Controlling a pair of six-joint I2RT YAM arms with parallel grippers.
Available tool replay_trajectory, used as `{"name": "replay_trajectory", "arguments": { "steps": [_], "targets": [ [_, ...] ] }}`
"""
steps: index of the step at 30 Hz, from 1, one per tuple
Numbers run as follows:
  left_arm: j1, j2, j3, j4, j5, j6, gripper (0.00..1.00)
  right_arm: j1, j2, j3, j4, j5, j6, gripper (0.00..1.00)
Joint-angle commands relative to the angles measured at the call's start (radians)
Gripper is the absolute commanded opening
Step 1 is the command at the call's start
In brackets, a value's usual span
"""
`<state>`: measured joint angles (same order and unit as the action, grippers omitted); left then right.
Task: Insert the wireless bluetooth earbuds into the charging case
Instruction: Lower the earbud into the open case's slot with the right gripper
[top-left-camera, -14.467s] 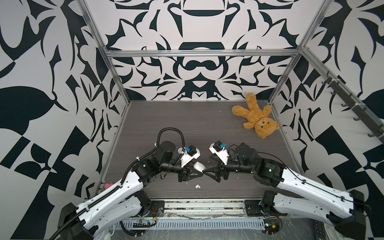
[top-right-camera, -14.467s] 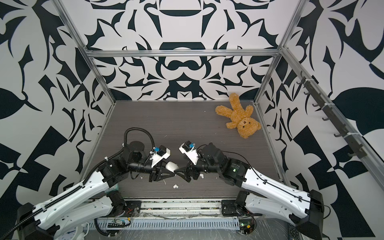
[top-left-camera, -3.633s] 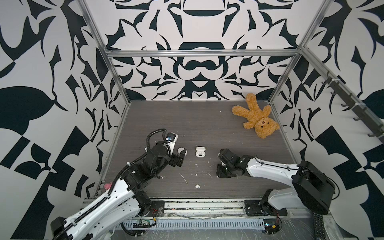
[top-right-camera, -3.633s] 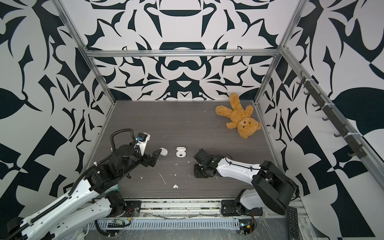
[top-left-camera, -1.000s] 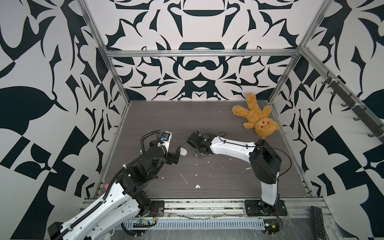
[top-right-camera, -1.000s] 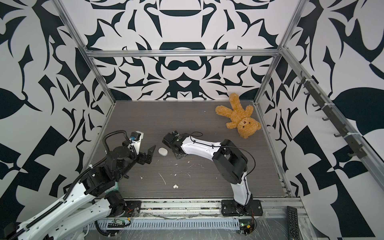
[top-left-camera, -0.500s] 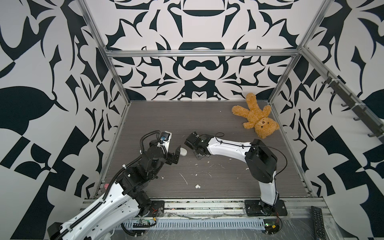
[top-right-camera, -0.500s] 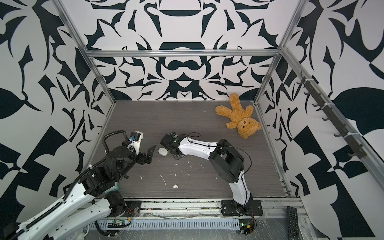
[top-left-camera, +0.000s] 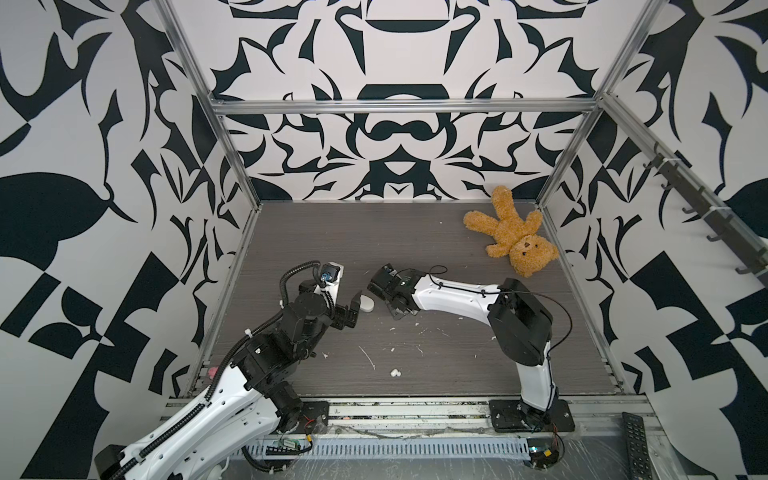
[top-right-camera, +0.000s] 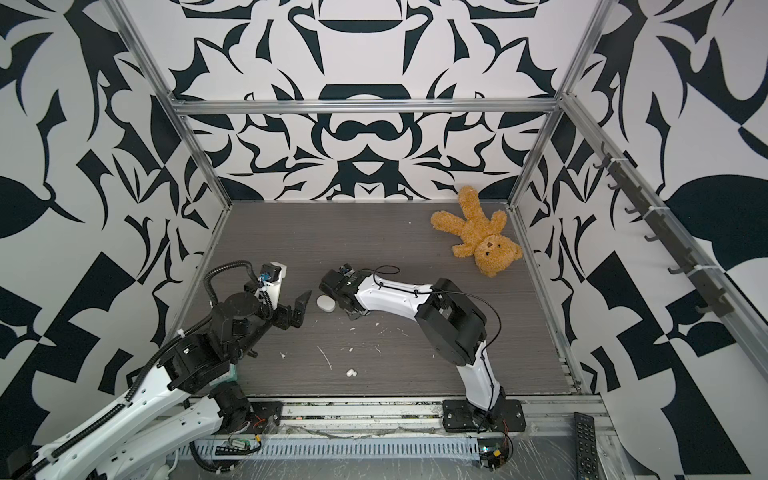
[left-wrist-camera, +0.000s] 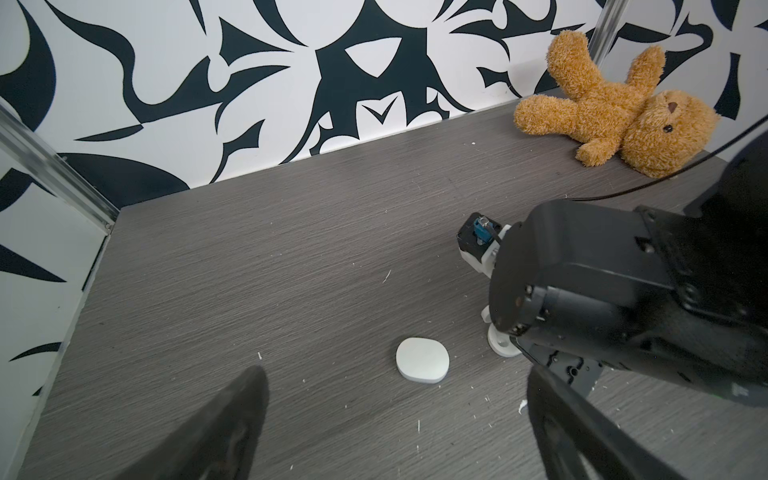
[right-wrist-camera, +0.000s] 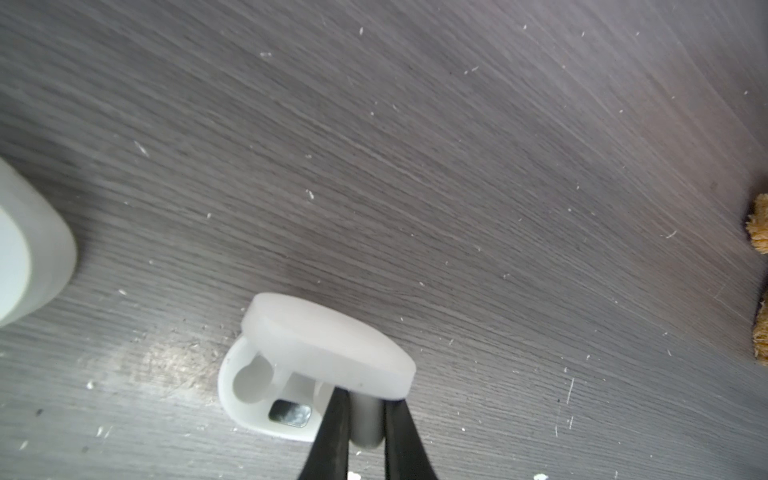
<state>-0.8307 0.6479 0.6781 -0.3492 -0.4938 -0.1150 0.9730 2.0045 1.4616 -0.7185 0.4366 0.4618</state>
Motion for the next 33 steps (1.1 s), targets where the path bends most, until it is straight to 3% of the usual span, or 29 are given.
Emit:
{"name": "replay_trajectory", "arguments": {
  "steps": [1, 33],
  "targets": [
    [0.003, -0.01, -0.013, -0.003, -0.006, -0.003, 0.99, 0.013, 0.008, 0.037, -0.018, 0.04, -0.01, 0.0],
    [0.003, -0.011, -0.014, -0.003, -0.003, -0.002, 0.99, 0.04, 0.046, 0.023, -0.031, 0.111, -0.008, 0.02]
  ]
}}
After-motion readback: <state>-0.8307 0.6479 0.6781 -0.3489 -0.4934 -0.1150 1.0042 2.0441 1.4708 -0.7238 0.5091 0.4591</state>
